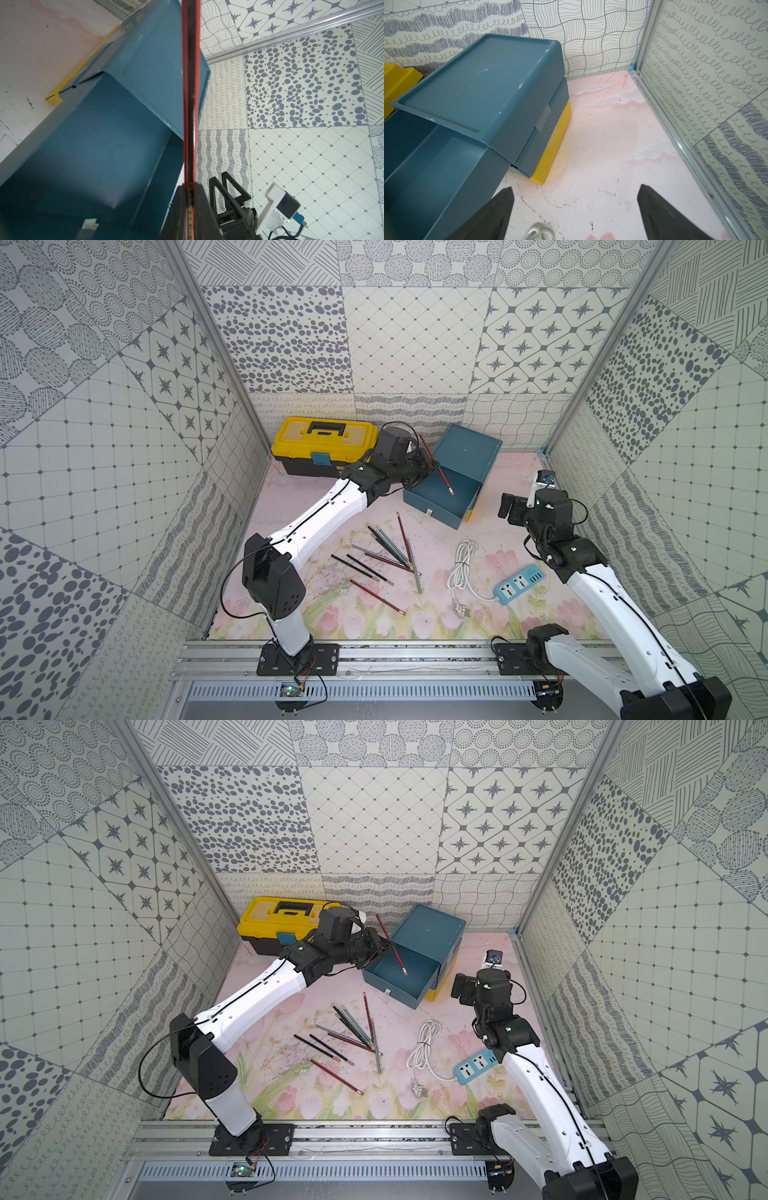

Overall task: Please place the pencils in the drawer according to their color
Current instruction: Place the pencil in the drawer.

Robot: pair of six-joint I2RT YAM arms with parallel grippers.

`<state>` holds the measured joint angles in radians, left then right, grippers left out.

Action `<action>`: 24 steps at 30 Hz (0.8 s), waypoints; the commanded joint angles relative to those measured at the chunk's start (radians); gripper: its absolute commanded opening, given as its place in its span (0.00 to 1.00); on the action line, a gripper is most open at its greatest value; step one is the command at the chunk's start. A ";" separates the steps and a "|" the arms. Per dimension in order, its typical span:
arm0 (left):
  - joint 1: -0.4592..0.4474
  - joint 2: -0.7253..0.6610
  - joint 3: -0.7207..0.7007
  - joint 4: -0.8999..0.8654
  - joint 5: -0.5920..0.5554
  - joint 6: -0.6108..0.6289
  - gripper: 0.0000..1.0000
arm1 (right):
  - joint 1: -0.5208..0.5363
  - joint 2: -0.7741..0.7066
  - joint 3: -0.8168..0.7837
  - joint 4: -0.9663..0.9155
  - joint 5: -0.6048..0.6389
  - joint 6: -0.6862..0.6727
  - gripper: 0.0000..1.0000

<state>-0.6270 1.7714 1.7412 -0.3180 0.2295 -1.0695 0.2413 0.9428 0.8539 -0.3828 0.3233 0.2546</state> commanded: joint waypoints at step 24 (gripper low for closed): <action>-0.072 0.082 -0.049 0.013 -0.152 -0.092 0.00 | 0.005 -0.030 -0.010 0.012 0.003 -0.017 0.99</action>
<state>-0.6941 1.8423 1.6855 -0.3038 0.1184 -1.1671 0.2413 0.9344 0.8505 -0.3862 0.3229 0.2504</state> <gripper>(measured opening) 0.105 0.989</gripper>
